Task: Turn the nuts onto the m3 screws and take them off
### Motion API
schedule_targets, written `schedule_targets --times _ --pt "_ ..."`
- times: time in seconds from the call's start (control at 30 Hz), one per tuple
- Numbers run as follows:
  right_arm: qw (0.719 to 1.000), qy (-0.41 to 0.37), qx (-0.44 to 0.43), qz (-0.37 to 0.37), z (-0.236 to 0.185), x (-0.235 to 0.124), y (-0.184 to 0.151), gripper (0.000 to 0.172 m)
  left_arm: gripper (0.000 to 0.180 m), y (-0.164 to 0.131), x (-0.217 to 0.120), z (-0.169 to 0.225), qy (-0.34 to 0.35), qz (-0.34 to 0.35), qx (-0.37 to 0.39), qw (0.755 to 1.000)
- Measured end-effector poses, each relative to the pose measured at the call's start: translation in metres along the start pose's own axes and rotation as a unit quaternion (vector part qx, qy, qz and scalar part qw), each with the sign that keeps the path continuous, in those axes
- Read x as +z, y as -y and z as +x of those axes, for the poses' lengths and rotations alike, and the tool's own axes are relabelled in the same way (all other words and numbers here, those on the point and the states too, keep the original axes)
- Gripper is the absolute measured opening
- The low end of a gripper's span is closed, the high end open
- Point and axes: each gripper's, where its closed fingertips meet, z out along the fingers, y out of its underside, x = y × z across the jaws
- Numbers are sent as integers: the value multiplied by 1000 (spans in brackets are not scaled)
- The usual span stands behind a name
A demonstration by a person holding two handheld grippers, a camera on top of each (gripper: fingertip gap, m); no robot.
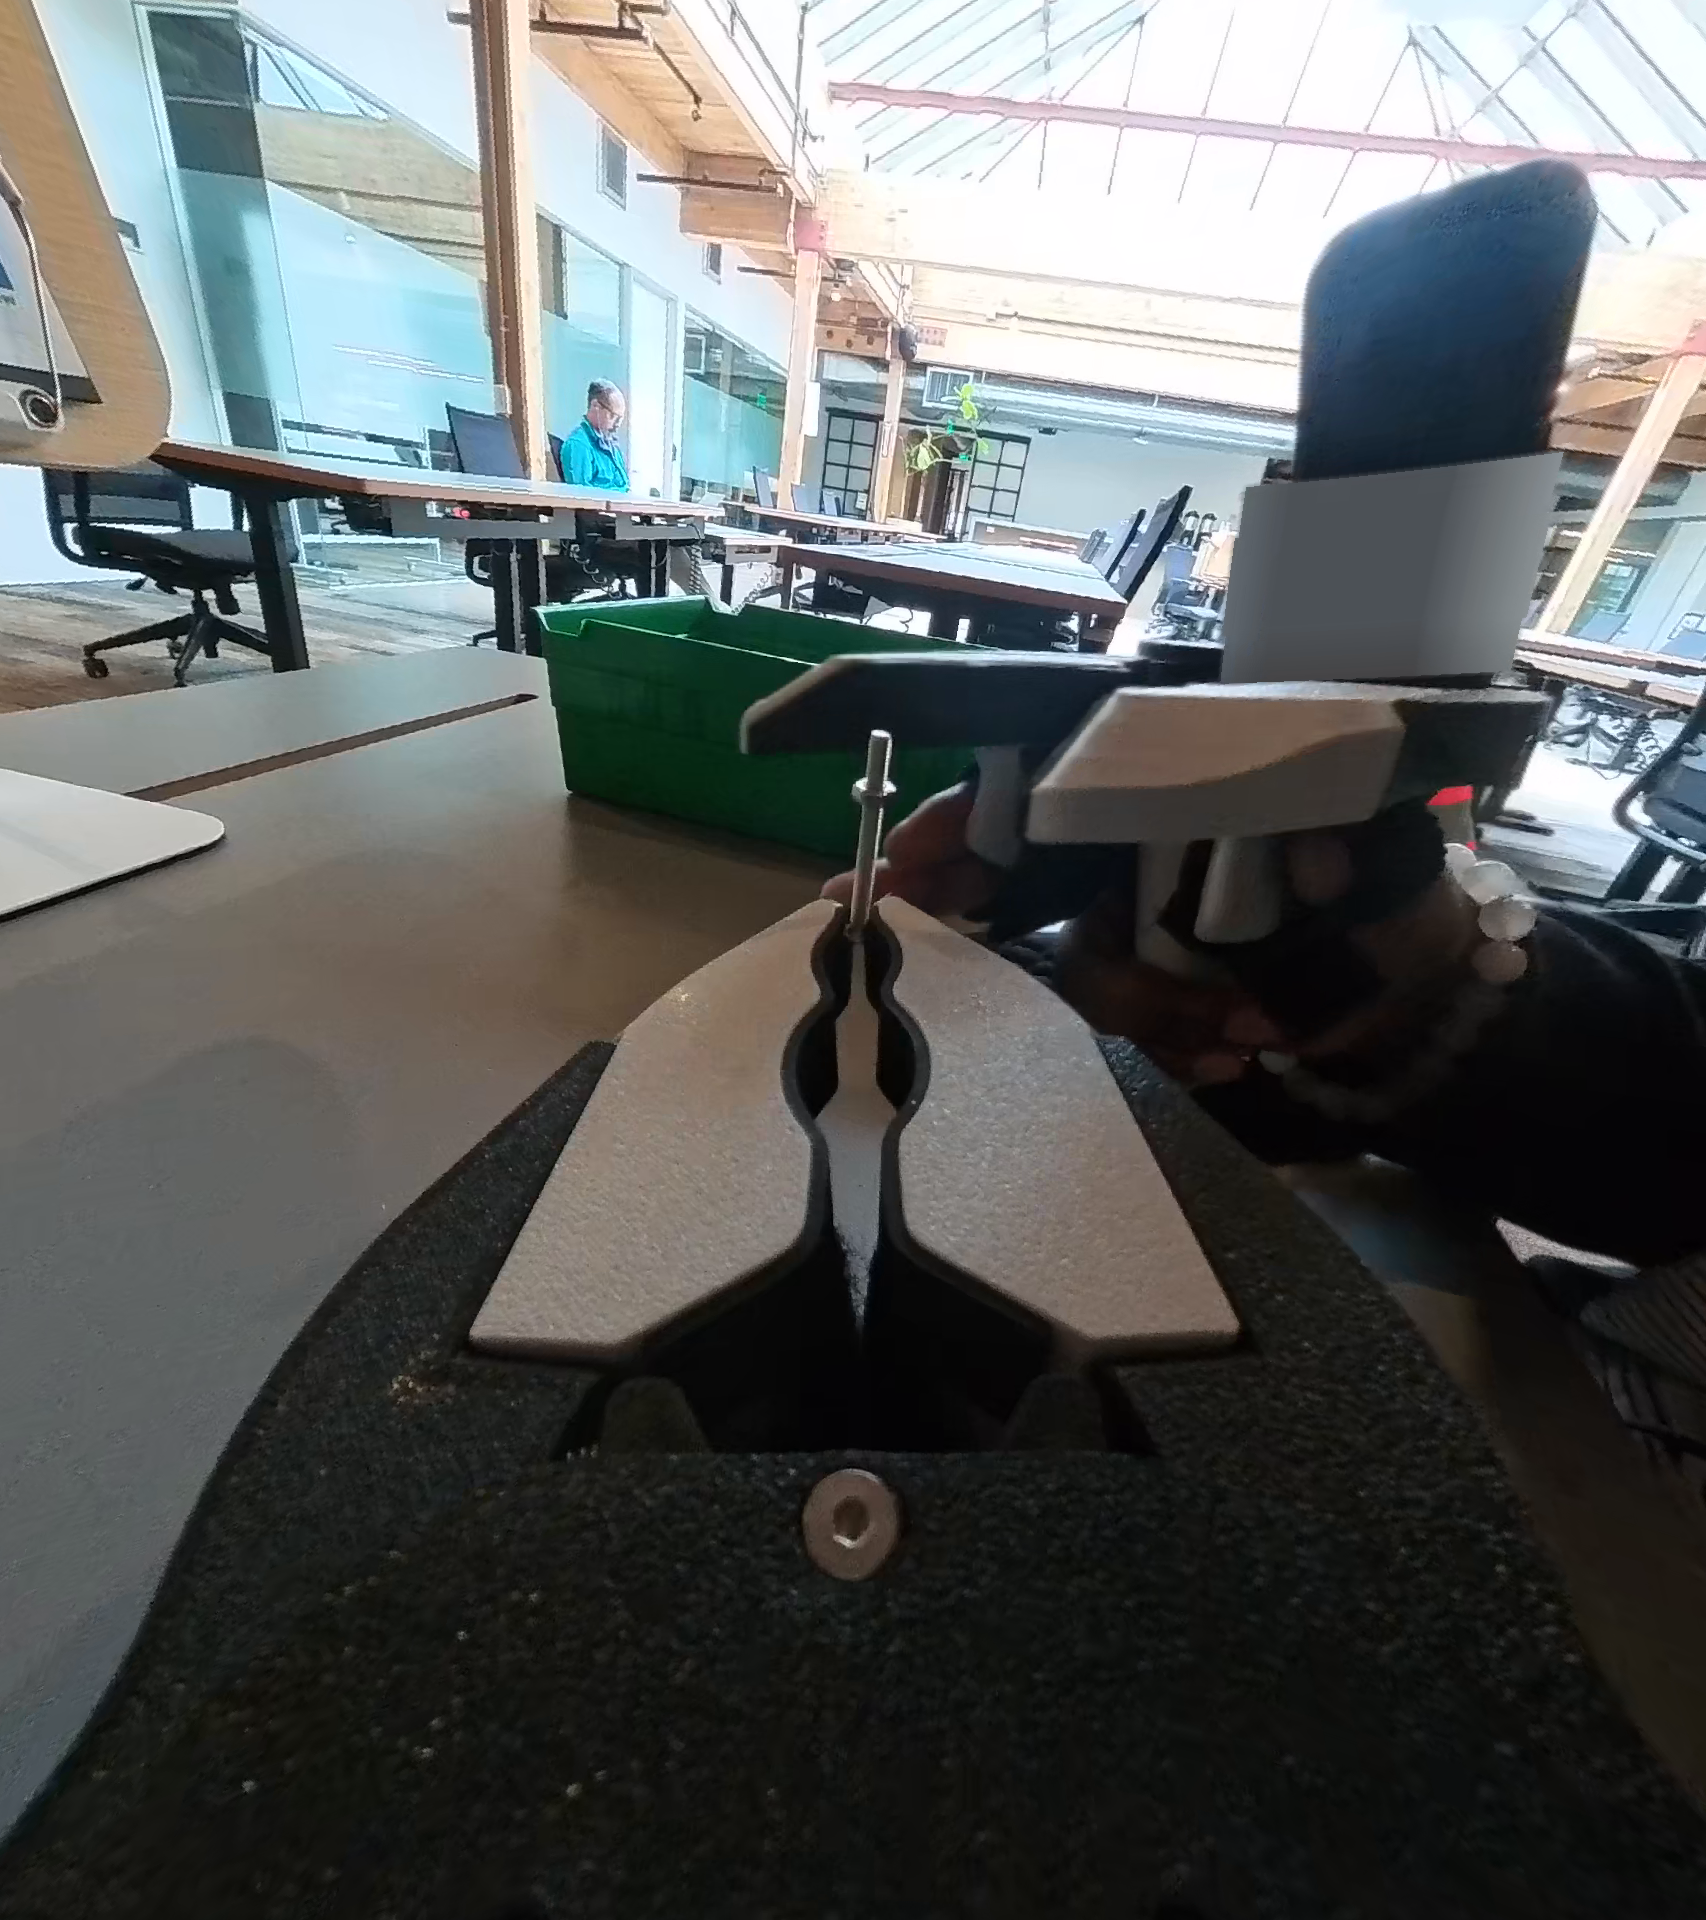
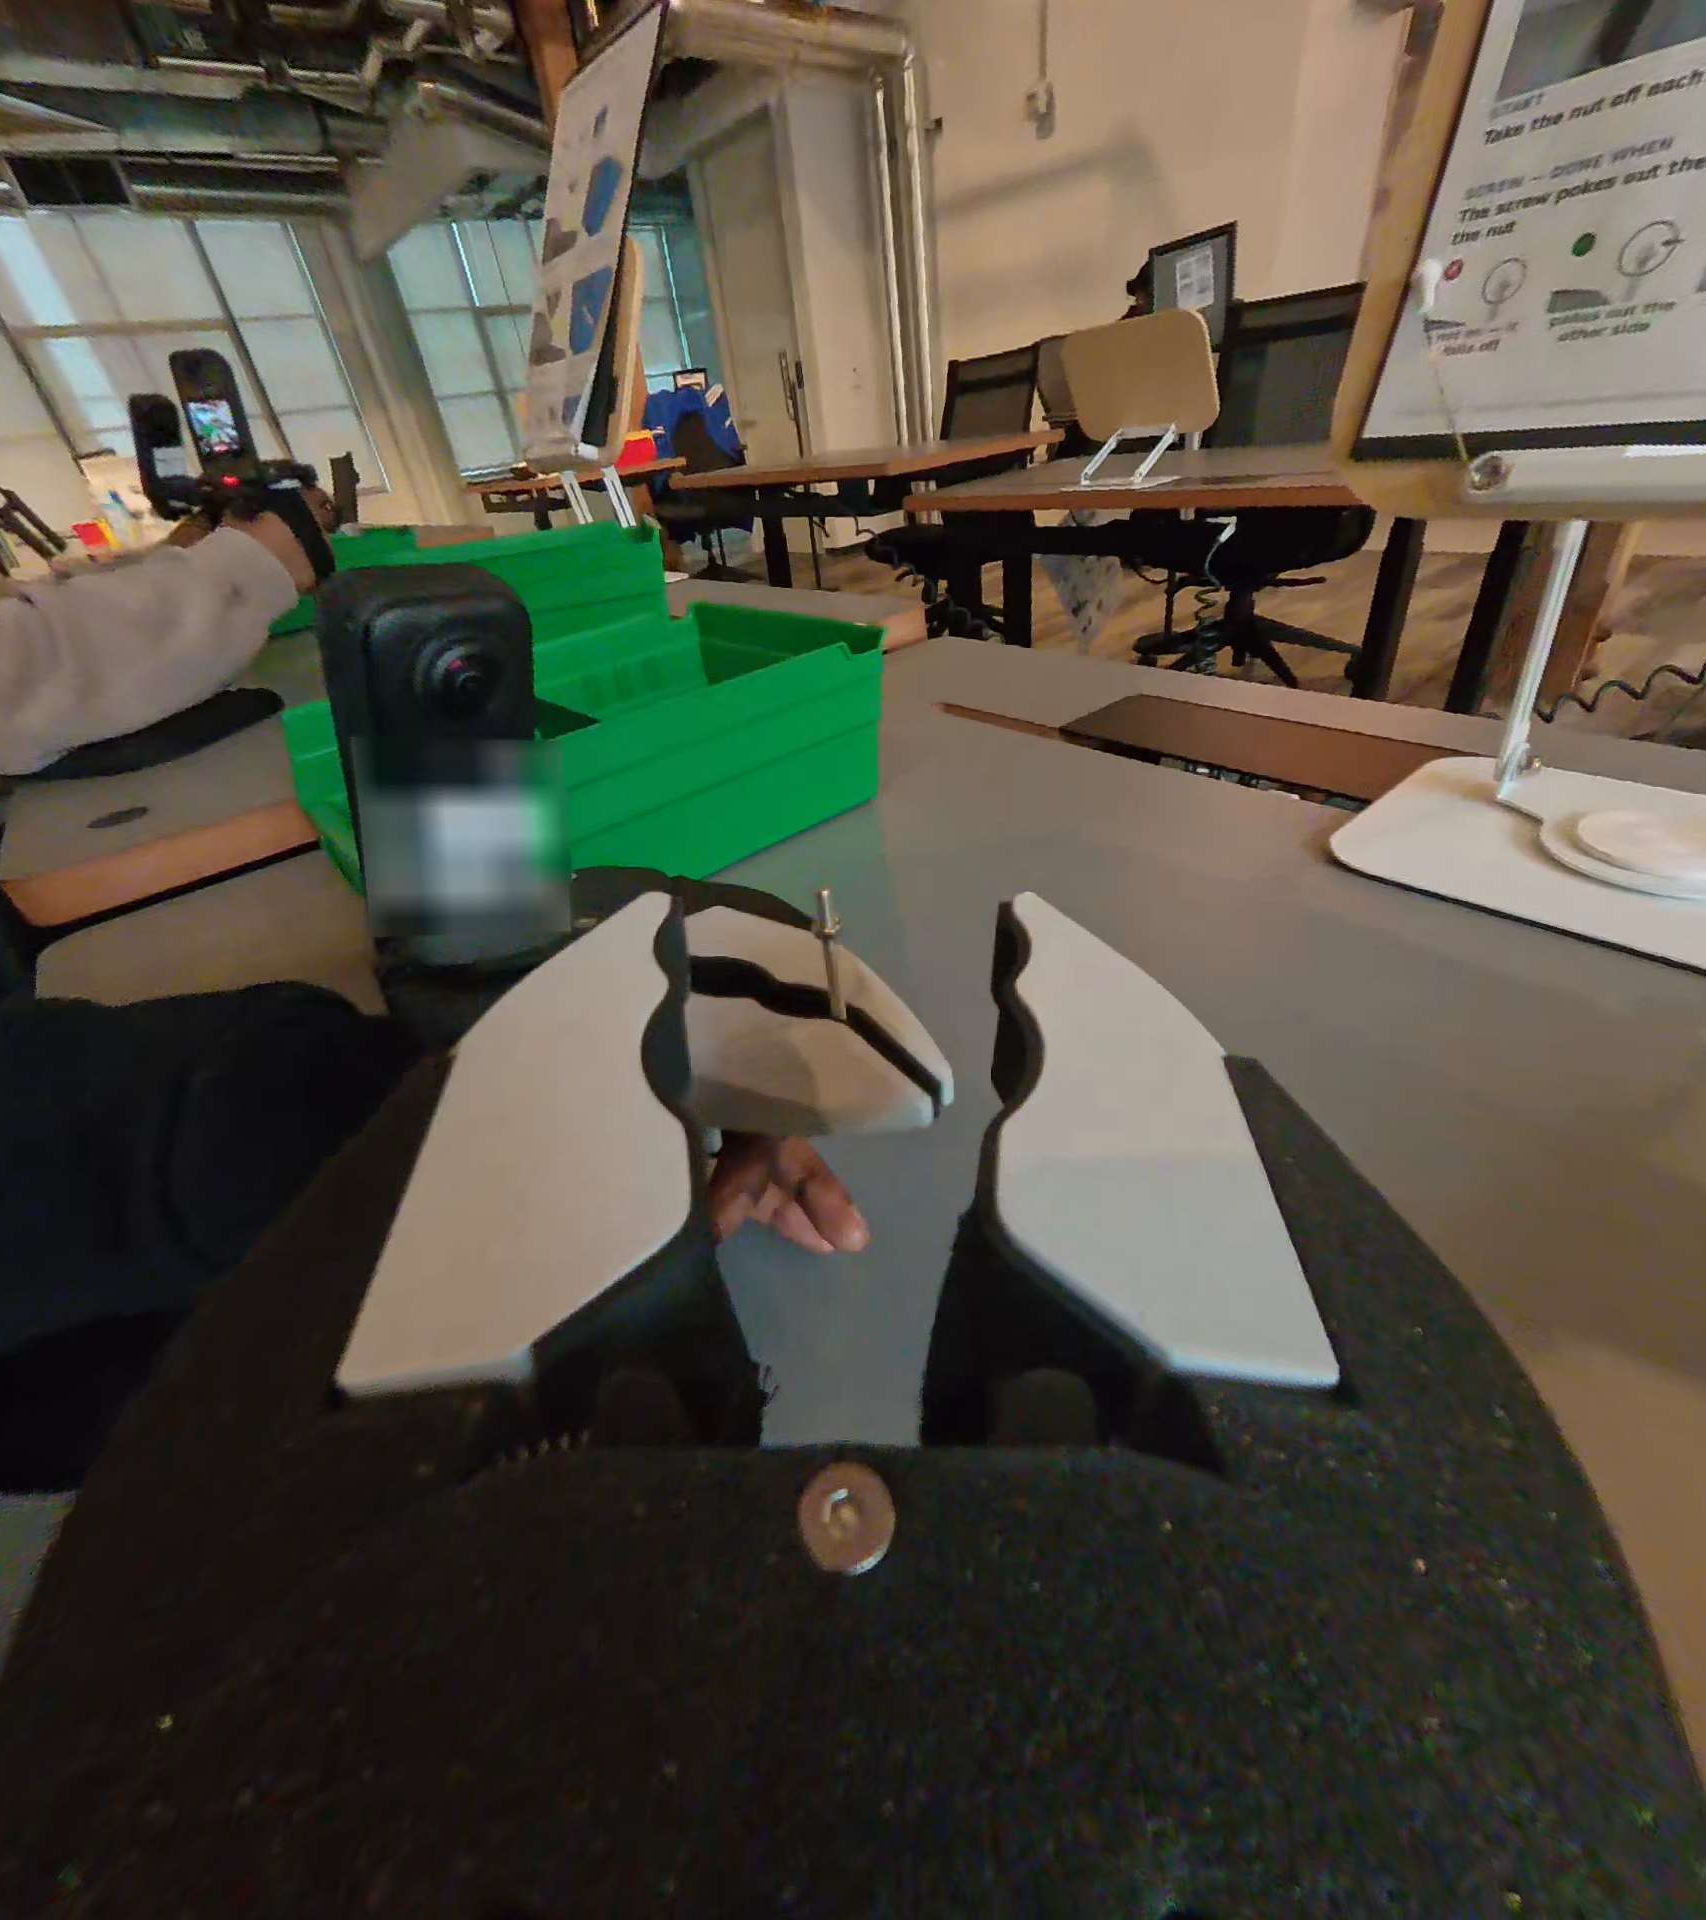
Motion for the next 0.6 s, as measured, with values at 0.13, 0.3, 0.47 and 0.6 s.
schedule_targets --times 0.13,0.3,0.47,0.6 --pt "1000 -5 -12 -8 -1 7 -3 47 1 0 0 -1 4 2 1 1000" --pt "999 -32 -34 -11 2 9 -4 30 1 1 -1 -2 5 2 -1 1000" --pt "998 -42 -34 -23 4 10 -8 26 1 1 -1 -3 8 5 -3 1000" --pt "997 -48 -43 -29 3 6 -11 19 1 2 -1 -4 9 7 -4 1000"
